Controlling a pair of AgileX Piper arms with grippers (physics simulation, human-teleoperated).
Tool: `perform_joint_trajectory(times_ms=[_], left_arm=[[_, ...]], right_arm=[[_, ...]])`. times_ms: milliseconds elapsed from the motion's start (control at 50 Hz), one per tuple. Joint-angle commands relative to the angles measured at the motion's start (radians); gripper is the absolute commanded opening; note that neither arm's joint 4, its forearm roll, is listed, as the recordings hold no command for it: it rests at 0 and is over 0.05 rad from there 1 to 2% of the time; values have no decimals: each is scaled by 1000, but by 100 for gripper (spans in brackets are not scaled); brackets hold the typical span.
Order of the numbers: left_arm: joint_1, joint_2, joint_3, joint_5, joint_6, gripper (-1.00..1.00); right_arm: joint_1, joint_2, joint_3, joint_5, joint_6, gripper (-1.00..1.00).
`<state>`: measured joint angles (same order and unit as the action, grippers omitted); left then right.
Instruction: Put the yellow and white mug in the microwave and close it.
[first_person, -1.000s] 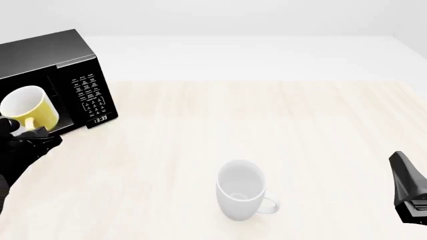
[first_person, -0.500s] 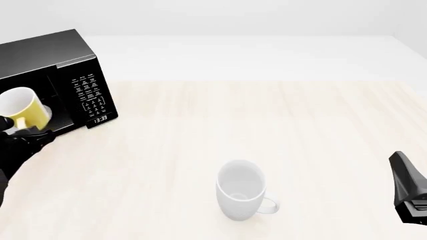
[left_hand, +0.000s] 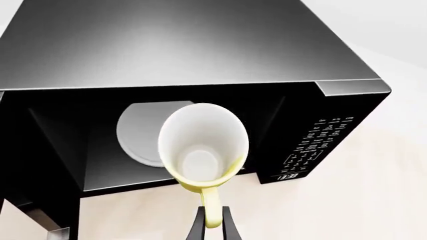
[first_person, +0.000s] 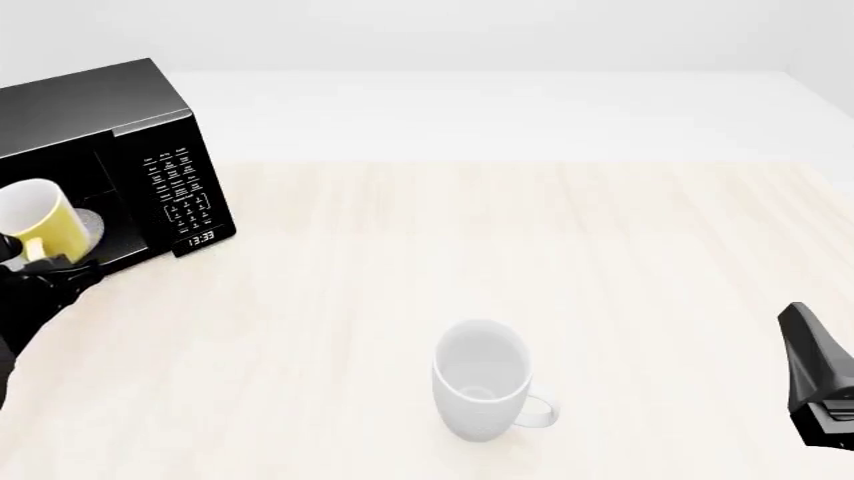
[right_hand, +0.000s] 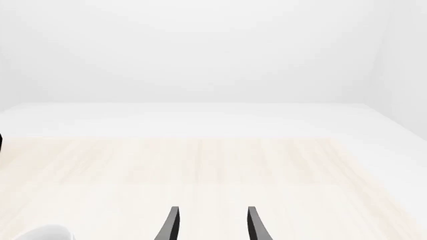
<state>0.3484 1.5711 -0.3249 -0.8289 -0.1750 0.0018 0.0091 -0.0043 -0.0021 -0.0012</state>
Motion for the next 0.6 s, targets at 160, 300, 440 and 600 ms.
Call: perform_joint_trajectory(times_ms=[160,300,440,600], left_arm=[[18,43,-27,-15,0,-100],[24,59,-48,-11,-5,-100],[27,74,-58,-17,-6,-100],[36,68,-68,-10,-6,-100]], right_arm=[[0,0,0,0,0,100],[0,0,0,0,0,100],[0,0,0,0,0,100],[0,0,0,0,0,100]])
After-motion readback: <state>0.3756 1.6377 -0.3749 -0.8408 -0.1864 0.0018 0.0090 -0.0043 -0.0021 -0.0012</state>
